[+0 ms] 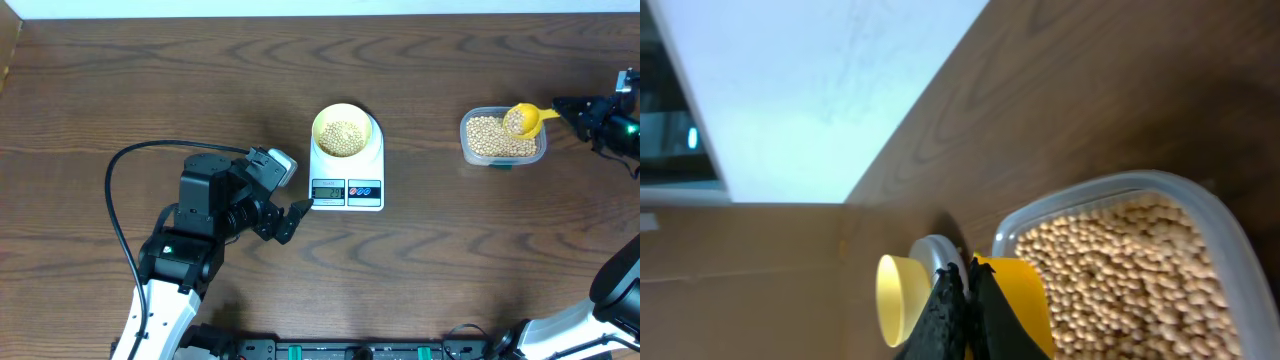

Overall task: Scoop item into bowl and weigh 50g on scale
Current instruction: 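Lift the filled scoop and carry it left toward the bowl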

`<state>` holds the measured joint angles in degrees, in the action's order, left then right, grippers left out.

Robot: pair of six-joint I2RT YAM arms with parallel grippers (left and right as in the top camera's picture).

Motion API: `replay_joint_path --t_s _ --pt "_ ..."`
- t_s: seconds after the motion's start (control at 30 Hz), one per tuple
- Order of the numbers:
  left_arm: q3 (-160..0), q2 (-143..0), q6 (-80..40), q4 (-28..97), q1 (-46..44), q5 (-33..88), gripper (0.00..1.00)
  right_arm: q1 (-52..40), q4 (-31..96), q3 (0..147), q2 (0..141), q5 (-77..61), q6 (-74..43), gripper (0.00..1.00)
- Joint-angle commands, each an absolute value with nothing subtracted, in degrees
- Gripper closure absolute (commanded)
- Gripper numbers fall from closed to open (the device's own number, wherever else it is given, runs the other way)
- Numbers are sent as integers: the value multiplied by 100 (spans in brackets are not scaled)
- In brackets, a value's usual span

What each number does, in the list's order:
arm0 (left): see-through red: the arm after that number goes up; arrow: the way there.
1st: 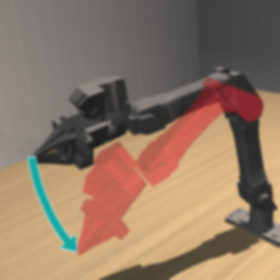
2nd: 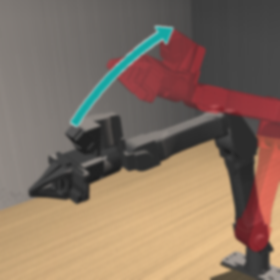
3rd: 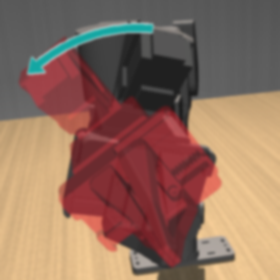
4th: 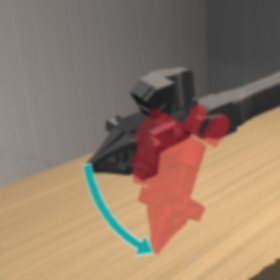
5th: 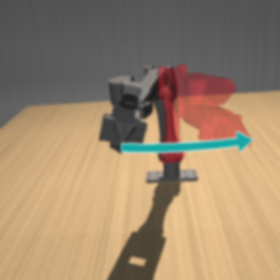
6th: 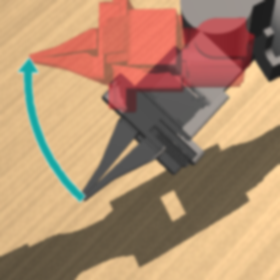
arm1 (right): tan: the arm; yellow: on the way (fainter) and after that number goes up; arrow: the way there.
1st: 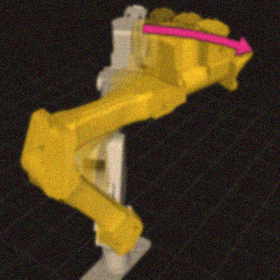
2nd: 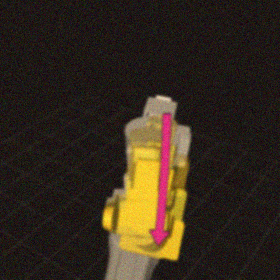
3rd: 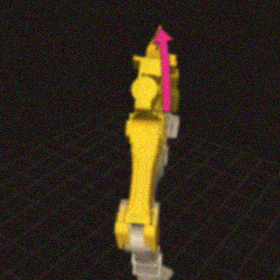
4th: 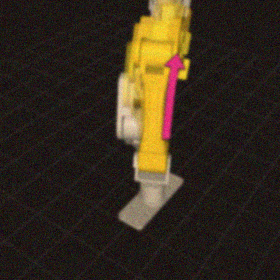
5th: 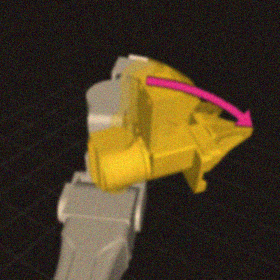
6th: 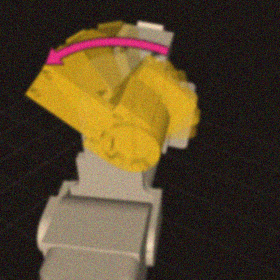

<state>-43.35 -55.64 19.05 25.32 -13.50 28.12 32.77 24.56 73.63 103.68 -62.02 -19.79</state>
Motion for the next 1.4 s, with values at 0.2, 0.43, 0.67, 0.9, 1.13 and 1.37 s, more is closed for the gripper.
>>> replay_joint_path --t_s 0.2,0.43,0.67,0.9,1.13,1.37 --pt "-4285 -5575 1831 2521 -1319 2779 2 3028 1988 7336 10422 -6812 -2829 99" --pt "-4285 -5575 1831 2519 -1319 2779 2 2381 1516 7336 10422 -6805 -3267 99" --pt "-4285 -5575 1831 2521 -1319 2779 2 1831 838 7336 10422 -6731 -4104 99" --pt "-4285 -5575 1831 2521 -1319 2779 2 1485 615 7336 10422 -6501 -4591 99" --pt "-4285 -5575 1831 2521 -1319 2779 2 1120 615 7336 10422 -6326 -4650 99" --pt "-4285 -5572 1831 2519 -1319 2779 2 672 613 7336 10422 -6049 -4668 99"
